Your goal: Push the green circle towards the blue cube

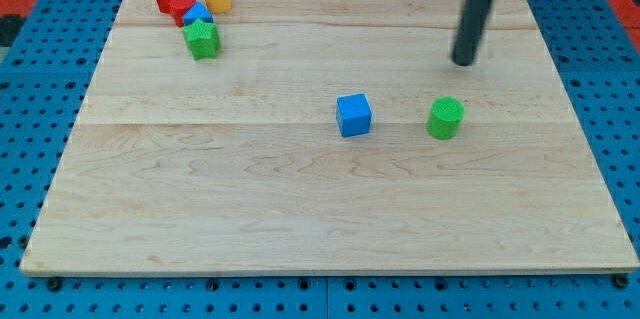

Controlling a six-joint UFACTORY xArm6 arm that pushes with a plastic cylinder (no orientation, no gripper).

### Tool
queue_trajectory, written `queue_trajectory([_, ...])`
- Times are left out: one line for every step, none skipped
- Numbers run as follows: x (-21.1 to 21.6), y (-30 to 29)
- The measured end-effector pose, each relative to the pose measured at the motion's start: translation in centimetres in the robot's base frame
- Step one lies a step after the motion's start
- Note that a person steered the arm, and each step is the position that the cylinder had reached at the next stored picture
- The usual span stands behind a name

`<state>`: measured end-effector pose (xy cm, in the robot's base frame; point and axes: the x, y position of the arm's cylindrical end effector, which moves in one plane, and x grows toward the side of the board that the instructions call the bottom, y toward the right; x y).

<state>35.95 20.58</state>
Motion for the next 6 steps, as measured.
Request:
queue_trajectory([5.5, 2.8])
queue_trajectory([6.3, -1.4])
queue_trajectory([7.2, -9.3])
queue_trajectory([7.2, -12.0])
queue_trajectory([7.2, -12.0])
queue_trajectory([7.2, -9.3])
